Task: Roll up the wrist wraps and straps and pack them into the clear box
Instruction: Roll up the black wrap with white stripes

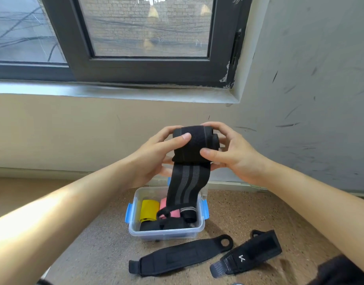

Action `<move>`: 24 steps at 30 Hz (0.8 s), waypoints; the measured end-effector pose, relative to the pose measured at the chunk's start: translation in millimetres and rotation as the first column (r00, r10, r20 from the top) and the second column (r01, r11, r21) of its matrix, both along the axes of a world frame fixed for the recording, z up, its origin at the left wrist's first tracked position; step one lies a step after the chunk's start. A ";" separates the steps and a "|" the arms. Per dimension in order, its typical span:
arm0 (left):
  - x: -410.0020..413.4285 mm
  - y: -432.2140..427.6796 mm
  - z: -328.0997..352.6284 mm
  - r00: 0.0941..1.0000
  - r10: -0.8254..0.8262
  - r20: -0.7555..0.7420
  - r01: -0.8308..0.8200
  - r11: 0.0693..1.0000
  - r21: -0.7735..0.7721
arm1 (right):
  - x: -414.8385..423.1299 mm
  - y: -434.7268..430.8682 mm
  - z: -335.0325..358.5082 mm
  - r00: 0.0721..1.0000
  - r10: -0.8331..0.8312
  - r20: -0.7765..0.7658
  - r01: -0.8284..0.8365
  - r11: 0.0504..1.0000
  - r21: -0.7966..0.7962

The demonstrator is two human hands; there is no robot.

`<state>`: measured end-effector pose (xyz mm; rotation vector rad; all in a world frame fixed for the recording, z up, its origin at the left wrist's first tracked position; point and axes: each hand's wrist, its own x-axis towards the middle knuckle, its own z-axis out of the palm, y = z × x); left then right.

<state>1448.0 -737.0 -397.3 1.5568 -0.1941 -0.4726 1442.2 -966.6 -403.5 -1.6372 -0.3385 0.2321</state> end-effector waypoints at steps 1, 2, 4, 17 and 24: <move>-0.1 -0.4 0.0 1.000 0.013 0.001 -0.013 1.000 -0.012 | -1.4 1.0 0.0 0.999 -0.004 0.035 0.005 0.999 -0.036; -0.1 -0.5 -0.1 1.000 0.022 0.008 -0.022 1.000 -0.019 | -2.6 2.2 -0.2 0.998 -0.006 0.064 0.011 0.998 -0.065; 0.7 0.4 -0.7 0.999 0.028 0.031 -0.027 0.999 -0.031 | -4.0 4.0 -1.1 0.995 -0.008 0.103 0.020 0.994 -0.111; 2.5 4.4 -3.5 0.976 0.021 0.218 -0.004 0.997 -0.075 | -1.4 5.3 3.1 0.959 0.097 -0.266 -0.091 0.995 0.036; 0.4 2.1 0.8 0.979 0.018 0.204 -0.010 0.999 -0.042 | 0.1 3.6 6.9 0.972 0.091 -0.218 -0.061 0.988 0.142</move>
